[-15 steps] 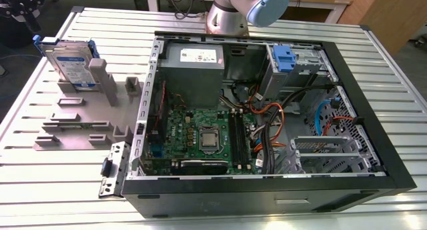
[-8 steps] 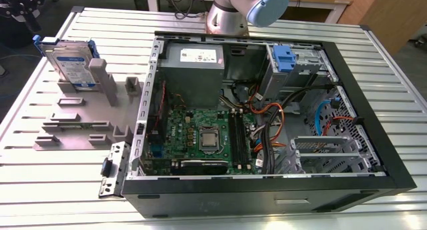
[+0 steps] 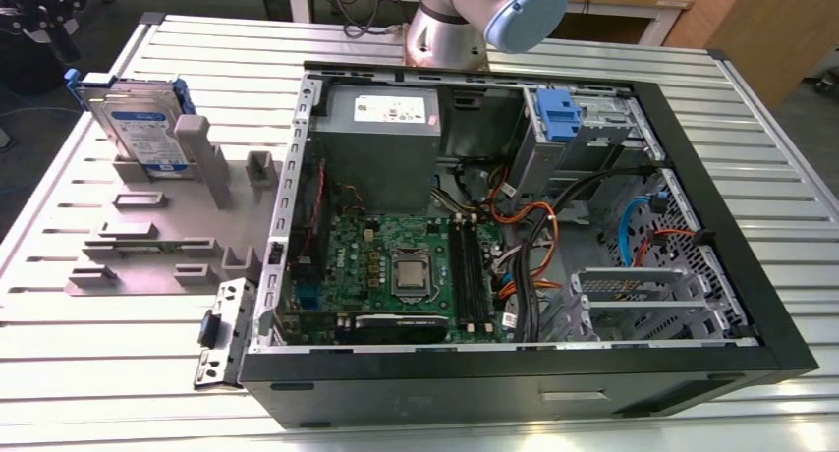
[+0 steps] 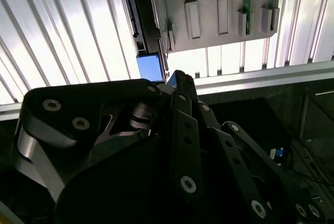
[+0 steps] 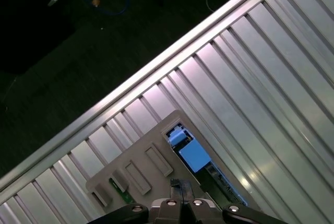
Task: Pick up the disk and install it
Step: 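Pick up the disk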
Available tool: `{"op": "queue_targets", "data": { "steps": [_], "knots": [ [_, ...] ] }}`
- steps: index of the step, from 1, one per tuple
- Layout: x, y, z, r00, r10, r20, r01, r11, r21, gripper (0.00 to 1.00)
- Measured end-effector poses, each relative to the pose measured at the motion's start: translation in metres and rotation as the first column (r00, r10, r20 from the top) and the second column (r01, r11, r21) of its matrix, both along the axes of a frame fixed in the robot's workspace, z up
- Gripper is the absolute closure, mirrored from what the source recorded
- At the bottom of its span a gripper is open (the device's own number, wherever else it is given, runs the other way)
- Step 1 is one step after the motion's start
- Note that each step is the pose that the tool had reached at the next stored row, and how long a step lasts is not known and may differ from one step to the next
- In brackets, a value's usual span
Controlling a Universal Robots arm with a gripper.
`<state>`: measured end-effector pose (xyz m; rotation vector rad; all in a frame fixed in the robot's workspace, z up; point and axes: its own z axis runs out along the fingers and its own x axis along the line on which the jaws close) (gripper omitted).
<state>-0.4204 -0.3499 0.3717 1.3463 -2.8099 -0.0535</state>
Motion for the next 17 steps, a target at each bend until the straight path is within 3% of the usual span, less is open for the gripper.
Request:
{"op": "queue_targets", "data": {
  "steps": [17],
  "knots": [
    [0.0000, 0.0000, 0.0000, 0.9990, 0.045, 0.0000, -0.045, 0.9990, 0.0000, 0.89]
  ]
}}
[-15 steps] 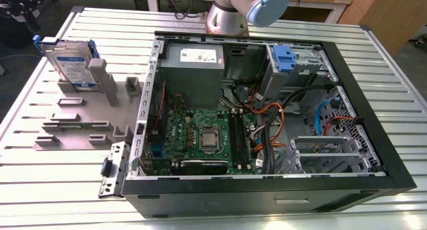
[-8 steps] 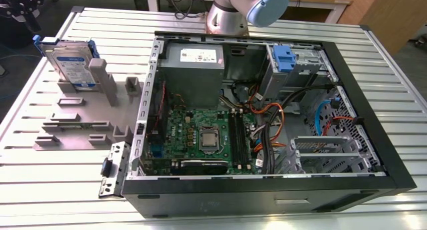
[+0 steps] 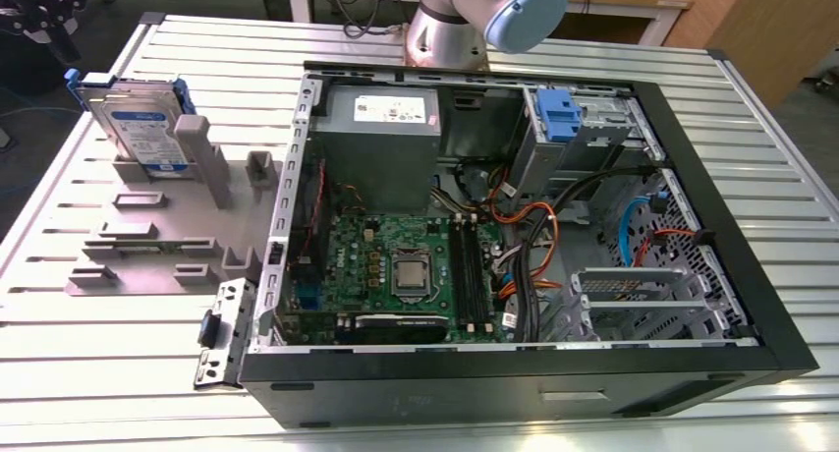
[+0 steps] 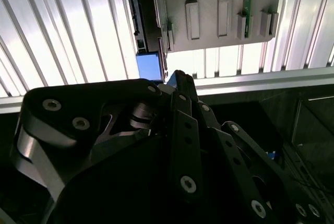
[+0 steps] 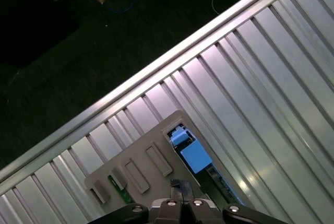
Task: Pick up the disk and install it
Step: 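Pick up the disk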
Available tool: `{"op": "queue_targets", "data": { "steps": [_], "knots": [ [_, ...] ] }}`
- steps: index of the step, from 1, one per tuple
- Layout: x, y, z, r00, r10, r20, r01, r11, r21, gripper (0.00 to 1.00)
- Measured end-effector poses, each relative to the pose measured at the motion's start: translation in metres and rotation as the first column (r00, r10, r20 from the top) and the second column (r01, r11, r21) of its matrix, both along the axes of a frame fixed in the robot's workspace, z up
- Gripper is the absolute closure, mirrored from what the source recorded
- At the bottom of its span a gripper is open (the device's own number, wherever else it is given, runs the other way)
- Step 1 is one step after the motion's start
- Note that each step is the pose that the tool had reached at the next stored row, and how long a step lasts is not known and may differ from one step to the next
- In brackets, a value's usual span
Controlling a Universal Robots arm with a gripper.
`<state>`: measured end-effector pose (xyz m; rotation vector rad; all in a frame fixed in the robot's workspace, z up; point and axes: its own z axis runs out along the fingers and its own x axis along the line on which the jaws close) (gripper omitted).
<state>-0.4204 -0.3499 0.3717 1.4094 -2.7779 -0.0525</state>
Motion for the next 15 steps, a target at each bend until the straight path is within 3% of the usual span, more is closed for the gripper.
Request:
{"op": "queue_targets", "data": {
  "steps": [15],
  "knots": [
    [0.0000, 0.0000, 0.0000, 0.9994, 0.034, 0.0000, -0.034, 0.9994, 0.0000, 0.89]
  ]
}}
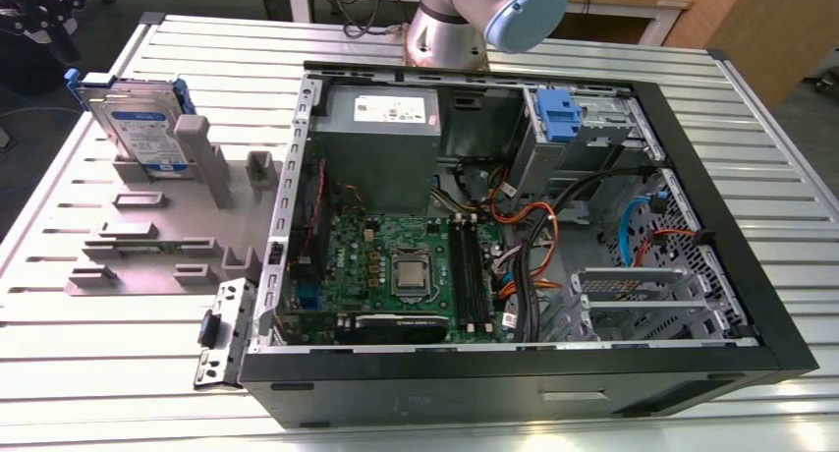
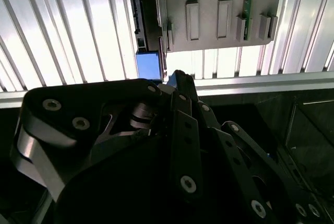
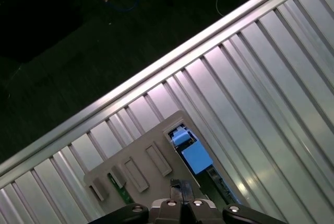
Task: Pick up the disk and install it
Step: 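Pick up the disk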
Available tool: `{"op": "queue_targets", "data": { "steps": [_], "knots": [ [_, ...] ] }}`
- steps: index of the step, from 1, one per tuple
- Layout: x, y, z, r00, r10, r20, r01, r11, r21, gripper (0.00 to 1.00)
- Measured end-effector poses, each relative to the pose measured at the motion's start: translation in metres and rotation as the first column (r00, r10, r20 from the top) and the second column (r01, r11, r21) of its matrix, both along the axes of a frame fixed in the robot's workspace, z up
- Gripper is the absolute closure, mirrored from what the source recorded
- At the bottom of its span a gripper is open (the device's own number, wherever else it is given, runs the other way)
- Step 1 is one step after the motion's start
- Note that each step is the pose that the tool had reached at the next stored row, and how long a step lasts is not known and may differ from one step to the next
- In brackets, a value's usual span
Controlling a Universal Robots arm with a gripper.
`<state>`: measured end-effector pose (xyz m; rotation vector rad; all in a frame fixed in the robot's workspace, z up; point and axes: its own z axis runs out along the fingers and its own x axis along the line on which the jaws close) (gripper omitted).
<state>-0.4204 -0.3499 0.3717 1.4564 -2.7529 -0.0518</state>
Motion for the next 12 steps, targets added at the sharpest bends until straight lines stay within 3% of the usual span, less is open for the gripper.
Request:
{"op": "queue_targets", "data": {
  "steps": [12],
  "knots": [
    [0.0000, 0.0000, 0.0000, 0.9998, 0.019, 0.0000, -0.019, 0.9998, 0.0000, 0.89]
  ]
}}
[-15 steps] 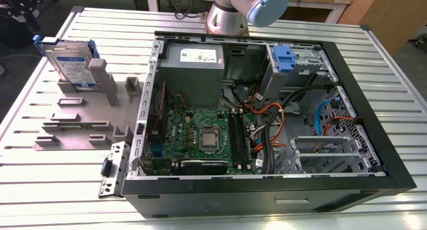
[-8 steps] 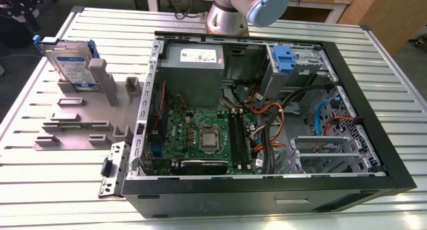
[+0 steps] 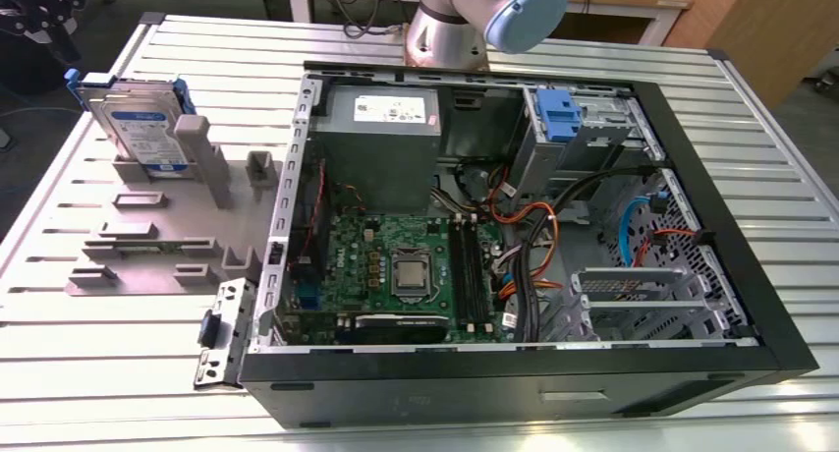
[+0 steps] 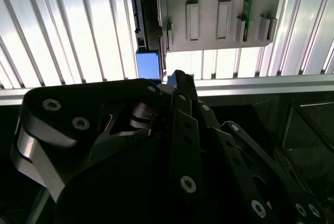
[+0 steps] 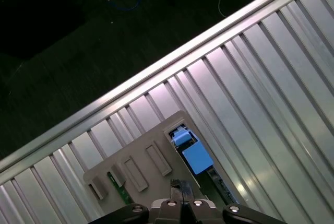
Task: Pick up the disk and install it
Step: 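Pick up the disk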
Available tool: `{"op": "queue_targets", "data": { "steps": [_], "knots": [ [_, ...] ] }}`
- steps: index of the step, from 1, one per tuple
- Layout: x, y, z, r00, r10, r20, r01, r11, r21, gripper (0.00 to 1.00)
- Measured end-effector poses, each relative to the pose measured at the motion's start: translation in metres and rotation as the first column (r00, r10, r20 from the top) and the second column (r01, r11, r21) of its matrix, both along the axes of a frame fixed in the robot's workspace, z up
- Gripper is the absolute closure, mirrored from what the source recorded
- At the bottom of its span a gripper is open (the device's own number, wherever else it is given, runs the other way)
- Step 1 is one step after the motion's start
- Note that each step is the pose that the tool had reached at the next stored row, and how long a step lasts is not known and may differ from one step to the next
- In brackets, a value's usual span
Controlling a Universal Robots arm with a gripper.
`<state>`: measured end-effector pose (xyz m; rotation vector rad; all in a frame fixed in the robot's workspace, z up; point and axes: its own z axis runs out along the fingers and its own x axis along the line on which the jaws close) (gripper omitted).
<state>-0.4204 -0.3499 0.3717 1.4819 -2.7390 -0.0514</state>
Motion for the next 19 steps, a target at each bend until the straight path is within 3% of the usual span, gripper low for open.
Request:
{"op": "queue_targets", "data": {
  "steps": [12, 19],
  "knots": [
    [0.0000, 0.0000, 0.0000, 1.0000, 0.002, 0.0000, -0.002, 1.0000, 0.0000, 0.89],
    [0.0000, 0.0000, 0.0000, 0.9998, 0.021, 0.0000, -0.021, 0.9998, 0.0000, 0.89]
  ]
}}
